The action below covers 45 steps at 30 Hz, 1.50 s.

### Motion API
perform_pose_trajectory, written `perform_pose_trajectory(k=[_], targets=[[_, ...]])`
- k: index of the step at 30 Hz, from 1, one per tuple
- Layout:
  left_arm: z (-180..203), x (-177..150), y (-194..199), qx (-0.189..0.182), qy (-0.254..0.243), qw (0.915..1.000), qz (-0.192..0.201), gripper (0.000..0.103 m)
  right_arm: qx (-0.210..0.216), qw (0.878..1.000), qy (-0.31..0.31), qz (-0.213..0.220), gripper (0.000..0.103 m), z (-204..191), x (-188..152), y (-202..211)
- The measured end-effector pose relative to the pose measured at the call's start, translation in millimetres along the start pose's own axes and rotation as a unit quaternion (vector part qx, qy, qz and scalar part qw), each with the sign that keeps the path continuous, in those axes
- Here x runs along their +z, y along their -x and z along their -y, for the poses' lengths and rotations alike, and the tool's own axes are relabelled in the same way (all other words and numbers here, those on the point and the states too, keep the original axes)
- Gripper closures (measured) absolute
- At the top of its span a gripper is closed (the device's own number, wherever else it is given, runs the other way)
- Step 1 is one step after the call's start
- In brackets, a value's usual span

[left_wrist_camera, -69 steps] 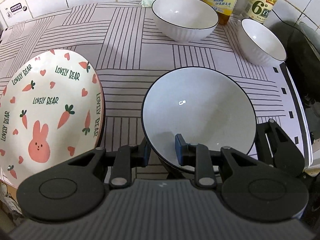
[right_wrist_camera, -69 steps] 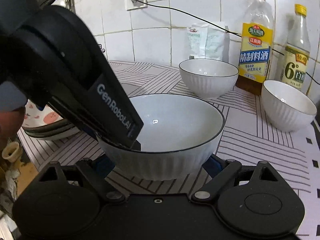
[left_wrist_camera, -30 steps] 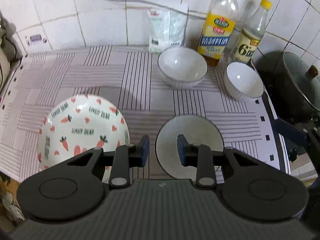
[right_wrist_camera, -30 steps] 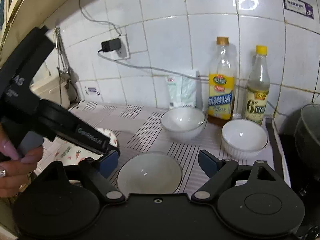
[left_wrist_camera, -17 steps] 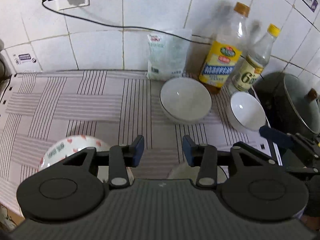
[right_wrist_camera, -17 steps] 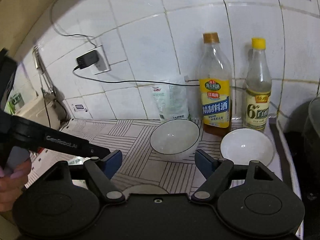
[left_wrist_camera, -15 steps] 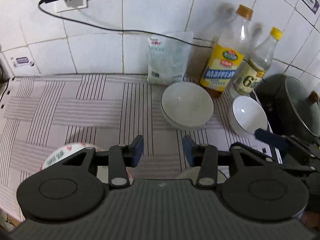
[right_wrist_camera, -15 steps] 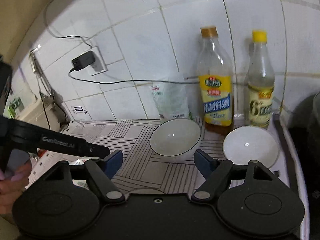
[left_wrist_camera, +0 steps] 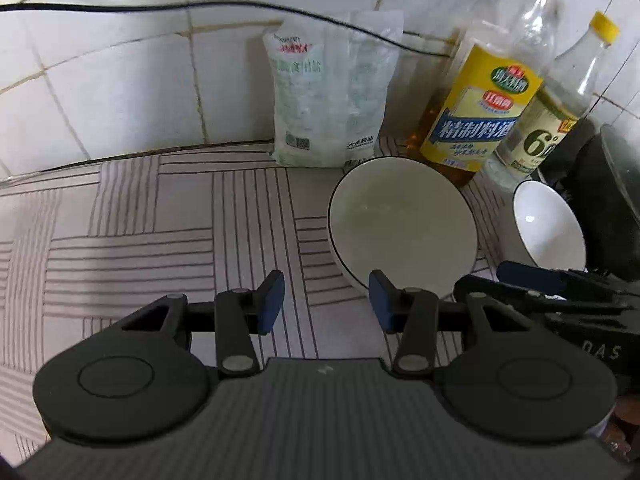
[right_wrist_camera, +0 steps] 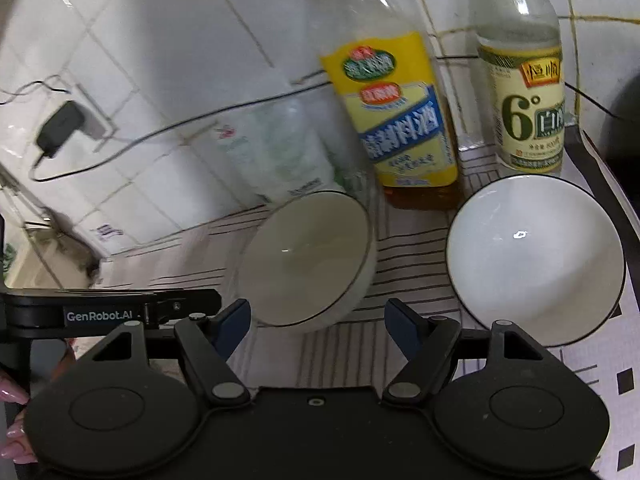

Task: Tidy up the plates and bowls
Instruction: 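Move both grippers to the second white bowl near the bottles, then close both grippers on the rim of the second white bowl, then lift the second bowl with both grippers and carry it over the first bowl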

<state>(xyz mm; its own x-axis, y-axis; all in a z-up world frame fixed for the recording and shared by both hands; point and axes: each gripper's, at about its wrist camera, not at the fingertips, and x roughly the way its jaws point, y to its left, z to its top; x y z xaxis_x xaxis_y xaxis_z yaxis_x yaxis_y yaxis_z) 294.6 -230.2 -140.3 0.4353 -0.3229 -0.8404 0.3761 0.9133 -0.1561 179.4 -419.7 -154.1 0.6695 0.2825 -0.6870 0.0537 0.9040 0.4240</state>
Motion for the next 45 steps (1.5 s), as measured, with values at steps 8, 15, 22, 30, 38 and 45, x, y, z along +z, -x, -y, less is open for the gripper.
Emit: perform_pose_trajectory(k=[8, 15, 22, 30, 38, 45], targets=[[10, 9, -32, 0.002, -0.035, 0.9993, -0.013, 0.059, -0.060, 0.998, 0.014, -0.029, 0.064, -4, 10, -31], [12, 11, -40, -0.014, -0.026, 0.9991, -0.030, 0.084, -0.076, 0.996, -0.008, -0.047, 0.075, -3, 18, -44], [21, 11, -31, -0.004, -0.034, 0.9985, -0.043, 0.084, -0.066, 0.996, -0.031, -0.056, 0.079, 5, 20, -45], [39, -5, -5, 0.020, -0.047, 0.9974, -0.051, 0.085, -0.046, 0.998, -0.009, -0.047, 0.079, -2, 10, -15], [59, -22, 41, 0.007, -0.028, 0.9988, -0.038, 0.085, -0.037, 0.999, 0.015, -0.033, 0.079, -16, 0, 27], [86, -45, 77, 0.030, -0.065, 0.9972, -0.022, 0.085, -0.024, 0.999, 0.027, -0.018, 0.079, -26, -16, 65]])
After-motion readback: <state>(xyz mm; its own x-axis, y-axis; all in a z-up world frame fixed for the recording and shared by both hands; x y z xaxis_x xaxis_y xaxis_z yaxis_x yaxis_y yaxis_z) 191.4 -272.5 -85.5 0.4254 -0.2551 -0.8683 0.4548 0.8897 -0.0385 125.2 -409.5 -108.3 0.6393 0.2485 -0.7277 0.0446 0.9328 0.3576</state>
